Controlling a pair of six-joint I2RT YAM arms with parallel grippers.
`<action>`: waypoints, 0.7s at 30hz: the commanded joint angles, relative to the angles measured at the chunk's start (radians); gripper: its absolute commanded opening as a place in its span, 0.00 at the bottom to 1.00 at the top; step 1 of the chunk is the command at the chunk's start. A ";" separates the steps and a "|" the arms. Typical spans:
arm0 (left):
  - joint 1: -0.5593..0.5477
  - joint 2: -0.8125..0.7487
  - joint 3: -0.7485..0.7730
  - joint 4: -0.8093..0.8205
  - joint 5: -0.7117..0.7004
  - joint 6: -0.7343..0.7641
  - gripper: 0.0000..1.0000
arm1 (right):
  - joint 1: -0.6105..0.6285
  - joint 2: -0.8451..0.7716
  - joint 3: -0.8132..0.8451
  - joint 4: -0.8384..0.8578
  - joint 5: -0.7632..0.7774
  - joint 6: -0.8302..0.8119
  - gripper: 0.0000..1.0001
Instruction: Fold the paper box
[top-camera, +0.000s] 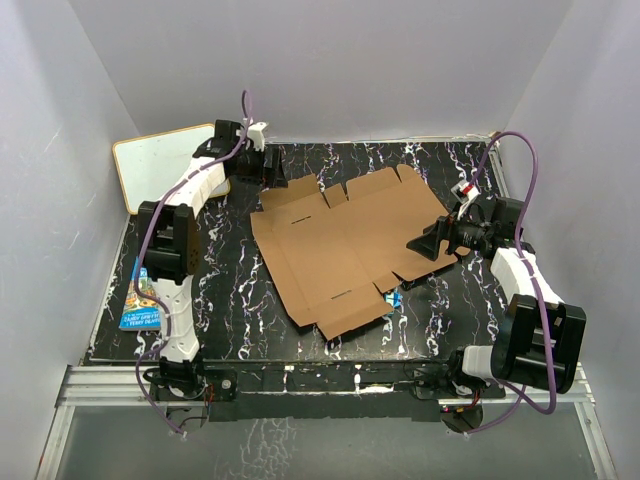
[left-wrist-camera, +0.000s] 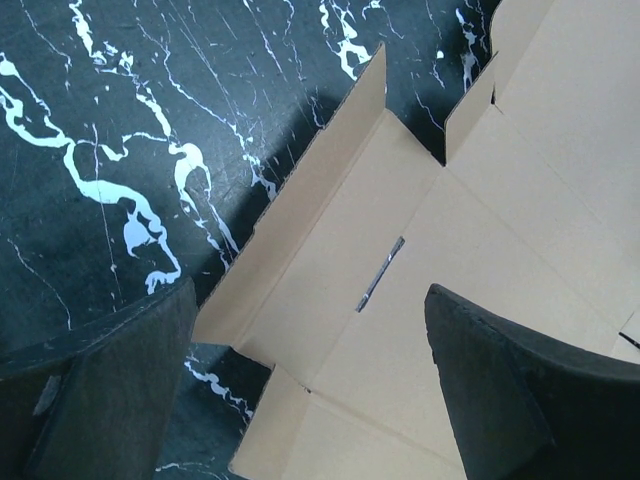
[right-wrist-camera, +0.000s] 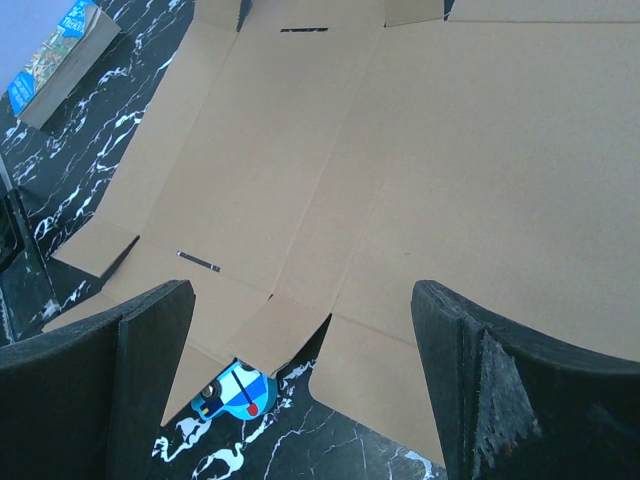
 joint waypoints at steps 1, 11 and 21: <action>0.027 0.037 0.106 -0.059 0.107 0.030 0.94 | -0.006 -0.021 0.004 0.053 -0.033 -0.011 1.00; 0.033 0.153 0.247 -0.114 0.152 0.049 0.89 | -0.006 -0.018 0.004 0.052 -0.031 -0.018 1.00; 0.040 0.183 0.274 -0.091 0.207 0.121 0.89 | -0.006 -0.015 0.004 0.053 -0.034 -0.018 1.00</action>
